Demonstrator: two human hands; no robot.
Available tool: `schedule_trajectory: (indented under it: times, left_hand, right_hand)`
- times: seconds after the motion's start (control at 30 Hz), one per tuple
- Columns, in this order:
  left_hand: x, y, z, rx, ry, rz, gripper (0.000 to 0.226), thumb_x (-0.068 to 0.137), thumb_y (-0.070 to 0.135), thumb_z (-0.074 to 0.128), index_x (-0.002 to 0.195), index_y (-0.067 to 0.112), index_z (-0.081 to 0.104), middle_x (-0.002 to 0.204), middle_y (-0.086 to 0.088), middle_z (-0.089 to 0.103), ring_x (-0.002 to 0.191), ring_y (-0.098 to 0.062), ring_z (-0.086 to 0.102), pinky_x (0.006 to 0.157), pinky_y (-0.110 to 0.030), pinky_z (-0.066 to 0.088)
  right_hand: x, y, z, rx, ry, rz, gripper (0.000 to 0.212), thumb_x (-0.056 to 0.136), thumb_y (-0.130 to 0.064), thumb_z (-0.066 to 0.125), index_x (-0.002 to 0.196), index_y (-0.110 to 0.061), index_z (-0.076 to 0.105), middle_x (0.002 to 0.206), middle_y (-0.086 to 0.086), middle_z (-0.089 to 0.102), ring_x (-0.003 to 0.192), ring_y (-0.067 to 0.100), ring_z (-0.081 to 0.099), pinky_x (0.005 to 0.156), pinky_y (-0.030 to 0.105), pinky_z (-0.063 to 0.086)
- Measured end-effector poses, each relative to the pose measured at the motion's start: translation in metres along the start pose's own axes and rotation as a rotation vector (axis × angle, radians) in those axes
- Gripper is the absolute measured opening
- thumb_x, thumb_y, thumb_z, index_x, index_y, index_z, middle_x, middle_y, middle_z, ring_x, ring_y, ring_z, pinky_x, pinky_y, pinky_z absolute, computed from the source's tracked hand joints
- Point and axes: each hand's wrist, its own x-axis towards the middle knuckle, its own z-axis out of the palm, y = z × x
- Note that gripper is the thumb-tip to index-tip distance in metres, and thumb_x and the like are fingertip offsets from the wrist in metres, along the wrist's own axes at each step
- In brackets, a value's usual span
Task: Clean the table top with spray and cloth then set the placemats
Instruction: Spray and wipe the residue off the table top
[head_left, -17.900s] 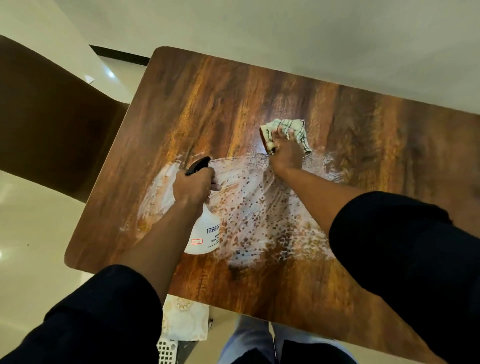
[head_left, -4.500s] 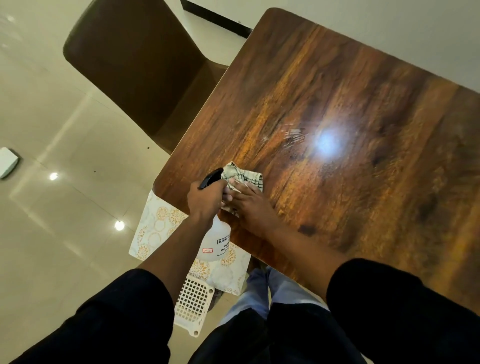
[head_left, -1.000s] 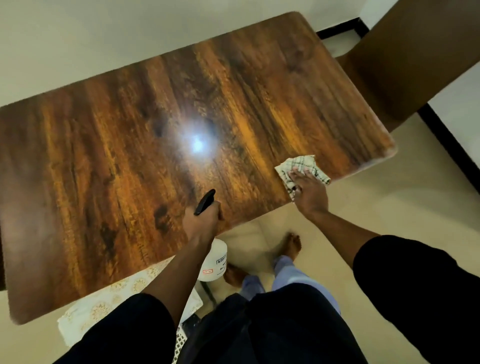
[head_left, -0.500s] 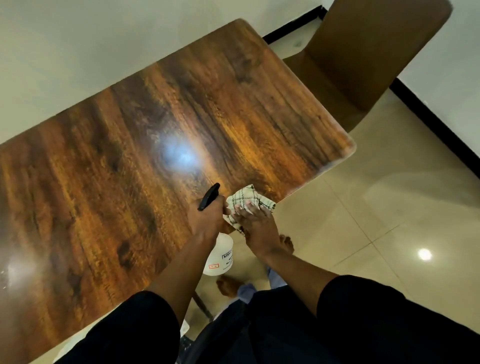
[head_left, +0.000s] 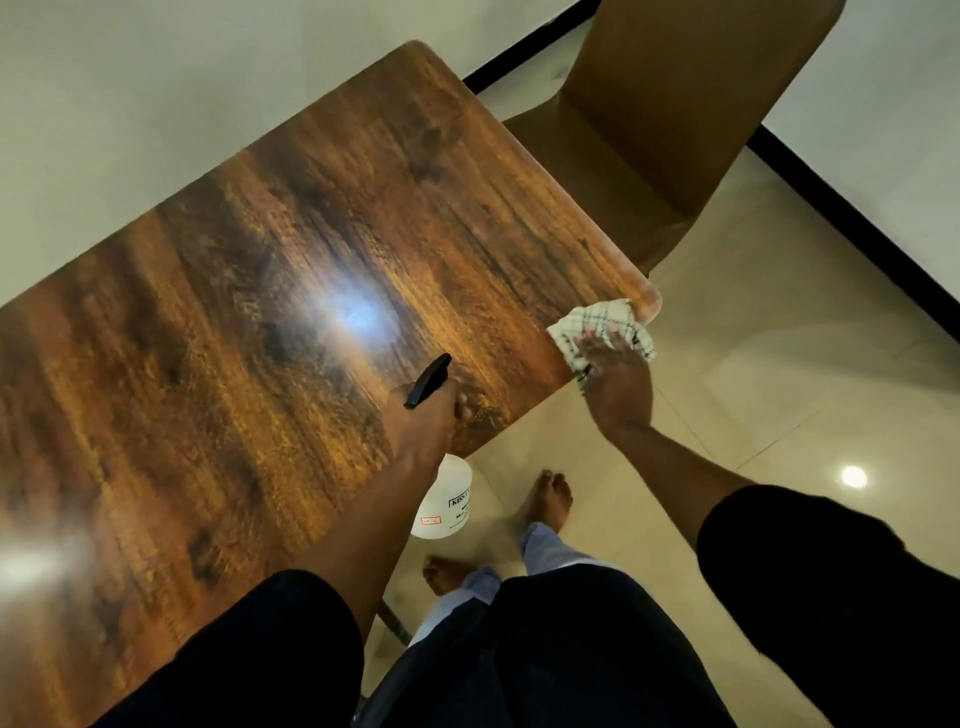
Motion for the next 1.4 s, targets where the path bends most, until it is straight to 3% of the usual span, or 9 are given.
schedule_trajectory:
  times: [0.17,0.3,0.53,0.63,0.73,0.83,1.03,1.3,1.4]
  left_hand:
    - [0.003,0.004,0.015,0.005,-0.003,0.025,0.018,0.094,0.013,0.070,0.081,0.002,0.077,0.069,-0.013,0.074,0.051,-0.016,0.062,0.052,-0.025,0.047]
    - [0.006,0.005,0.028,0.029,-0.041,0.008,0.020,0.090,0.016,0.070,0.072,0.008,0.075,0.066,-0.012,0.073,0.055,-0.022,0.061,0.055,-0.030,0.046]
    - [0.007,0.003,0.061,0.041,-0.126,-0.023,0.022,0.089,0.018,0.073,0.095,-0.002,0.078,0.069,-0.014,0.075,0.058,-0.024,0.065,0.054,-0.032,0.050]
    - [0.007,0.003,0.072,0.012,-0.179,-0.076,0.036,0.093,0.019,0.077,0.118,-0.005,0.069,0.076,-0.013,0.075,0.049,-0.015,0.063,0.043,-0.022,0.044]
    - [0.008,0.008,0.082,0.048,-0.219,-0.050,0.022,0.095,0.017,0.075,0.107,0.000,0.076,0.071,-0.009,0.074,0.052,-0.015,0.064,0.051,-0.026,0.045]
    - [0.014,0.015,0.091,0.071,-0.248,-0.057,0.020,0.094,0.013,0.072,0.103,-0.004,0.075,0.070,-0.010,0.072,0.047,-0.011,0.060,0.043,-0.020,0.042]
    - [0.038,0.040,0.115,0.126,-0.348,-0.060,0.009,0.096,0.015,0.070,0.097,0.006,0.068,0.068,-0.007,0.071,0.056,-0.015,0.062,0.049,-0.025,0.043]
    - [0.090,0.079,0.152,0.169,-0.449,-0.061,0.055,0.077,0.038,0.076,0.120,0.005,0.070,0.076,-0.004,0.071,0.059,-0.015,0.062,0.052,-0.029,0.046]
    - [0.106,0.094,0.156,0.156,-0.509,-0.071,0.035,0.089,0.025,0.075,0.120,0.009,0.068,0.078,-0.005,0.077,0.062,-0.014,0.069,0.046,-0.023,0.043]
  right_hand:
    - [0.026,0.025,-0.020,0.050,0.015,0.048,0.055,0.088,-0.009,0.045,0.139,-0.014,0.062,0.148,0.006,0.057,0.148,0.031,0.037,0.116,0.053,0.034]
    - [0.003,0.004,-0.011,0.044,0.090,0.062,0.049,0.086,-0.006,0.056,0.133,-0.011,0.067,0.141,0.014,0.061,0.139,0.040,0.047,0.110,0.059,0.040]
    - [-0.039,-0.023,0.007,0.072,-0.077,-0.117,0.054,0.087,-0.007,0.049,0.135,-0.024,0.066,0.148,-0.004,0.056,0.148,0.025,0.038,0.114,0.049,0.033]
    - [-0.030,-0.012,0.002,0.137,-0.072,-0.128,0.059,0.084,-0.001,0.049,0.136,-0.024,0.066,0.148,-0.004,0.057,0.147,0.025,0.040,0.113,0.051,0.039]
    - [-0.014,0.004,-0.012,0.164,-0.004,-0.054,0.058,0.084,0.004,0.049,0.134,-0.019,0.068,0.145,0.001,0.059,0.145,0.028,0.043,0.113,0.052,0.041]
    - [0.015,0.022,-0.029,0.179,0.052,0.075,0.052,0.086,0.009,0.054,0.130,-0.012,0.070,0.143,0.007,0.061,0.144,0.032,0.044,0.115,0.052,0.040]
    - [0.063,0.047,-0.063,0.120,-0.074,0.089,0.049,0.090,0.001,0.061,0.135,-0.018,0.067,0.150,0.007,0.054,0.146,0.030,0.041,0.116,0.042,0.037]
    - [0.067,0.047,-0.067,0.027,-0.109,0.040,0.053,0.089,0.006,0.062,0.135,-0.019,0.067,0.147,0.002,0.056,0.146,0.029,0.041,0.118,0.038,0.032]
    - [0.067,0.043,-0.067,0.029,-0.084,0.059,0.054,0.087,0.009,0.062,0.133,-0.017,0.068,0.145,0.003,0.058,0.145,0.030,0.043,0.117,0.039,0.033]
